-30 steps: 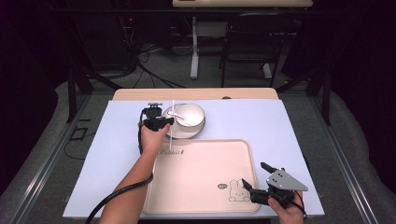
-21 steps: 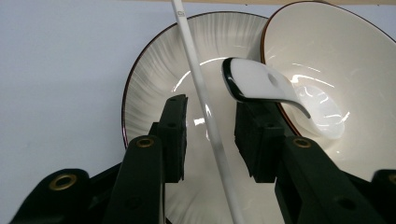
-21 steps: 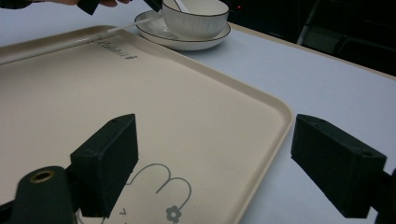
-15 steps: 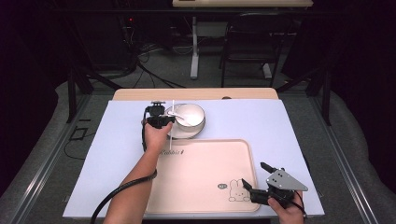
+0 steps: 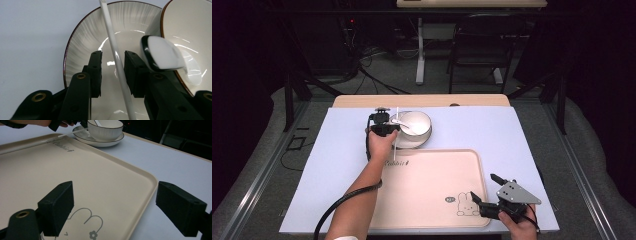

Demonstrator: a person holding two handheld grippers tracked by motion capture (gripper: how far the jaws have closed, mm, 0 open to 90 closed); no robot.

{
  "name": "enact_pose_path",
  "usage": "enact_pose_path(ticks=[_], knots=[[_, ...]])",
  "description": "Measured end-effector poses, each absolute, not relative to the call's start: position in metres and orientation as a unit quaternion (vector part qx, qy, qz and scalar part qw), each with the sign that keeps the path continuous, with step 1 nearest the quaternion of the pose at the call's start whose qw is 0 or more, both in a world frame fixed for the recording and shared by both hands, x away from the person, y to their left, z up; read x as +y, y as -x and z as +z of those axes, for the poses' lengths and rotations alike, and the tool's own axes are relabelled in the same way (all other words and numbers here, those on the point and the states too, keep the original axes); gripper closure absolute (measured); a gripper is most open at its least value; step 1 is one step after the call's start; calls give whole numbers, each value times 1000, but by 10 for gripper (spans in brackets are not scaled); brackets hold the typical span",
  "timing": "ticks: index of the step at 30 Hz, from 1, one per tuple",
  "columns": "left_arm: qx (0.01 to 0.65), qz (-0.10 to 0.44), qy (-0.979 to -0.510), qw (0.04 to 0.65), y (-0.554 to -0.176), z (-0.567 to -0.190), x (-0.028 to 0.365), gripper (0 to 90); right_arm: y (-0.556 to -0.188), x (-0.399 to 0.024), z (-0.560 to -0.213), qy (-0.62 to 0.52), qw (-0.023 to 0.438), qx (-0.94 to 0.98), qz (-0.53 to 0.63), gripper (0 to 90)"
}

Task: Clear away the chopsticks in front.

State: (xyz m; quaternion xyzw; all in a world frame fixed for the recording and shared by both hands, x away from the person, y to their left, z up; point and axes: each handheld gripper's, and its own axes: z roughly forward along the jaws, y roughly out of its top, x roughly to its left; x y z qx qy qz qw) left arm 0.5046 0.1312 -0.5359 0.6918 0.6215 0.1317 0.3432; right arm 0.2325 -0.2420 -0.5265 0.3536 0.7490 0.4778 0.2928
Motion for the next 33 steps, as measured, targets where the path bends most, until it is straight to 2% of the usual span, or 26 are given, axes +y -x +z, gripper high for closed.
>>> enact_pose_path(ticks=[17, 25, 33], knots=[[635, 114, -687, 336, -509, -544, 128, 739, -233, -241, -527, -352, 291, 750, 478, 145], [640, 113, -682, 334, -509, -544, 128, 812, -233, -241, -527, -352, 291, 750, 478, 146], [653, 98, -673, 334, -509, -543, 131, 826, -233, -241, -527, -352, 290, 751, 478, 146]])
